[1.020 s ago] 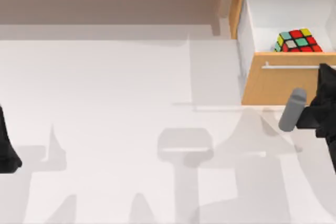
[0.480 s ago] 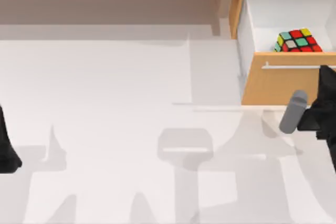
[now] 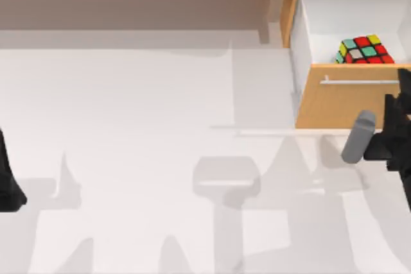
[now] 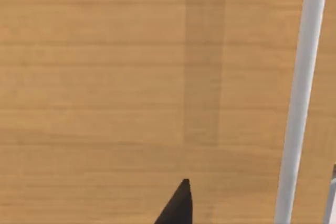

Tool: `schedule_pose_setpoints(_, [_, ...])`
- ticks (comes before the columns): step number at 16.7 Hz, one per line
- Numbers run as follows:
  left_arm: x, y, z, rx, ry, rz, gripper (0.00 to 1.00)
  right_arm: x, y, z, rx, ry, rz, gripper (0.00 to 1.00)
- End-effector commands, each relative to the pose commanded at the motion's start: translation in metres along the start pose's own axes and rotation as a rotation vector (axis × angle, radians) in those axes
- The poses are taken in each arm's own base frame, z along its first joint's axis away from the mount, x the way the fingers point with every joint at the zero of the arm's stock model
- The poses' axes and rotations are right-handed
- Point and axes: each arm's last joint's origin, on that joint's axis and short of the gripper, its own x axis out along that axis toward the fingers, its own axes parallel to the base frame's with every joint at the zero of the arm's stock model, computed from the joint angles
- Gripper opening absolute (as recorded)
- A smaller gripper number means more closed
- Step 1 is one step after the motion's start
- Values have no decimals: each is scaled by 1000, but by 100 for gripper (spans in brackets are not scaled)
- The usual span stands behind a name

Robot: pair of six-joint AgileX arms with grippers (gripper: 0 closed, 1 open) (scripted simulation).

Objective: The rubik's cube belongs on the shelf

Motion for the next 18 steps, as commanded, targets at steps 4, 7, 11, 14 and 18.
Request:
schedule_pose_setpoints(4, [0,0,0,0,0,0,100,0,0,0,0,0,0,100])
schedule_pose_setpoints(7, [0,0,0,0,0,0,100,0,0,0,0,0,0,100])
schedule_pose_setpoints(11, [0,0,0,0,0,0,100,0,0,0,1,0,-2,100])
schedule_pose_setpoints(14, [0,0,0,0,0,0,100,-12,0,0,1,0,-2,100])
schedule_pose_setpoints(18, [0,0,0,0,0,0,100,-20,0,0,0,0,-1,100])
